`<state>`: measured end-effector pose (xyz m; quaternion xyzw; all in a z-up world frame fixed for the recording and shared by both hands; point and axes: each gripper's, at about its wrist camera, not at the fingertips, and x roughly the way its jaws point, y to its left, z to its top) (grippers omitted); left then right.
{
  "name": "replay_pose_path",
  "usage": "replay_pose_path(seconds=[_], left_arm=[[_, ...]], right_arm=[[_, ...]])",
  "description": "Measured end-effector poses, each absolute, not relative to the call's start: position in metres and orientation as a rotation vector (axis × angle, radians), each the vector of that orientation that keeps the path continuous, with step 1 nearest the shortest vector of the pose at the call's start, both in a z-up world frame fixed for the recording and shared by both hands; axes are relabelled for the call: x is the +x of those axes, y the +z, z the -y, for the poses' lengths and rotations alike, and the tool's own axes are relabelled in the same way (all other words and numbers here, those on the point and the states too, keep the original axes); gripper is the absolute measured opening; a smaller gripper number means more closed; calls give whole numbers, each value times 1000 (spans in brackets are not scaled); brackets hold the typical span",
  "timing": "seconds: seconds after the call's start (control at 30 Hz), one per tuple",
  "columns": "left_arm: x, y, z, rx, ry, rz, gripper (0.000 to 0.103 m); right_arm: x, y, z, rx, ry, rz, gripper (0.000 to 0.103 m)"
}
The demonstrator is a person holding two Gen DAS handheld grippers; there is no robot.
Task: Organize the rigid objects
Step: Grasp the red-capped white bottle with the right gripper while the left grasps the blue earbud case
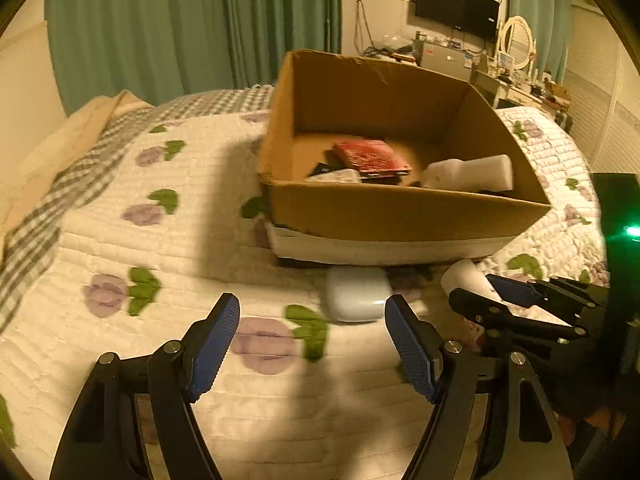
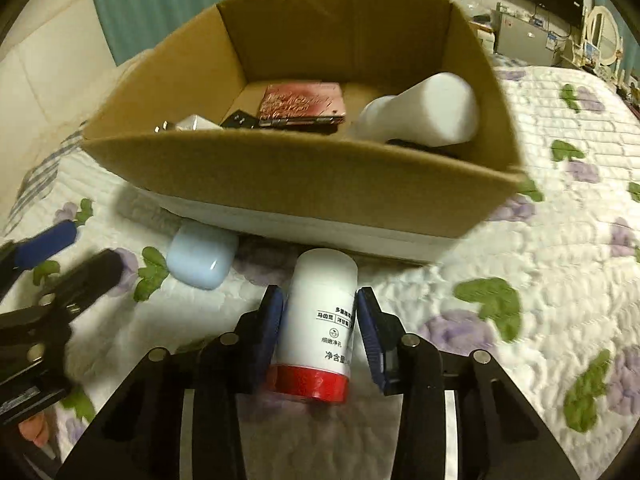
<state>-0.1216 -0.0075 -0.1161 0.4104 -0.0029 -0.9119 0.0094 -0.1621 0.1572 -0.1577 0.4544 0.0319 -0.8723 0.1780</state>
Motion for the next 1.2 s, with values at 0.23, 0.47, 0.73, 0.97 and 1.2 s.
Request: replay_pose_path(seconds=[0.23,0.47,0.73,0.97,1.2], left_arm=[[-139,-141,-16,1393,-2808,-8,78],[-160,-160,-20,1428,-2748,18,78],[-171,-172,-21,1402,-2755,24,75],[-160,-168,-24,1399,-2802,35,51],[-131,-154,-28,1361,-2840,83,50]], right_arm=[[-149,-144,-169,1259,-2472,-120,37],[-160,-144,-166,1269,-2458,-134,37],[-169,-155,-166,1315,-2458,-140,37],[-167,-154,-168,1315,-2492,-149,37],[-159,-142,-172,1293,-2533,-172,37]])
